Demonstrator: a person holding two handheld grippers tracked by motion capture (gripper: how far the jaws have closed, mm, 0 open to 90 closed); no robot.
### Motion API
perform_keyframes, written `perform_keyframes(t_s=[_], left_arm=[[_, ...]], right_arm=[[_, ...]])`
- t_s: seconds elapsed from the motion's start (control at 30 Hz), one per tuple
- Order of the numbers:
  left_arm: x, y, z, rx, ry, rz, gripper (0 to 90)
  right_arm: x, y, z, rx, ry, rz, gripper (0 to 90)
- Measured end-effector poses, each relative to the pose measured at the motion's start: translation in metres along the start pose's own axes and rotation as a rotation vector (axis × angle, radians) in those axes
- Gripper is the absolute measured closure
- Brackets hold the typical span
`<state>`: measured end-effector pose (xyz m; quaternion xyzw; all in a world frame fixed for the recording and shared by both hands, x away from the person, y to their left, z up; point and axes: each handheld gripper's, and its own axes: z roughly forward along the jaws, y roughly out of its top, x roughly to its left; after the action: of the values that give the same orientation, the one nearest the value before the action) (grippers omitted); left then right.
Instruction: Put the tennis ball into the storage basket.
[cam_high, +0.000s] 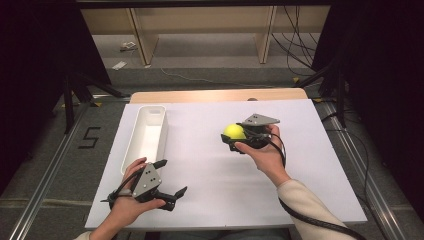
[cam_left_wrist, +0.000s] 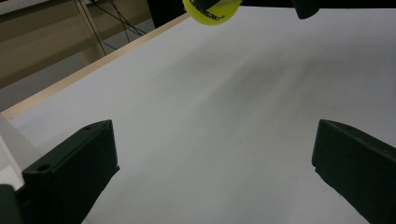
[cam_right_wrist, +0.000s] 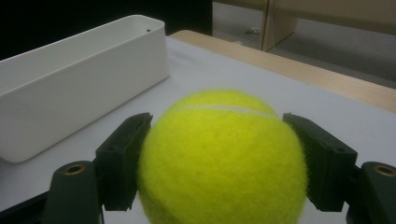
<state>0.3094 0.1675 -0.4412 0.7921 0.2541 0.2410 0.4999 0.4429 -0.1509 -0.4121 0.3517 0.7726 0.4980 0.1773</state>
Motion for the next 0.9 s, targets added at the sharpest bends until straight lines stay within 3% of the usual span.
perform_keyframes(t_s=[0.9], left_arm=[[0.000,-0.001,0.000,0.001,-0.004,-0.006,0.0]], right_arm=[[0.017,0.007,0.018,0.008,0.042,-0.024,27.1]])
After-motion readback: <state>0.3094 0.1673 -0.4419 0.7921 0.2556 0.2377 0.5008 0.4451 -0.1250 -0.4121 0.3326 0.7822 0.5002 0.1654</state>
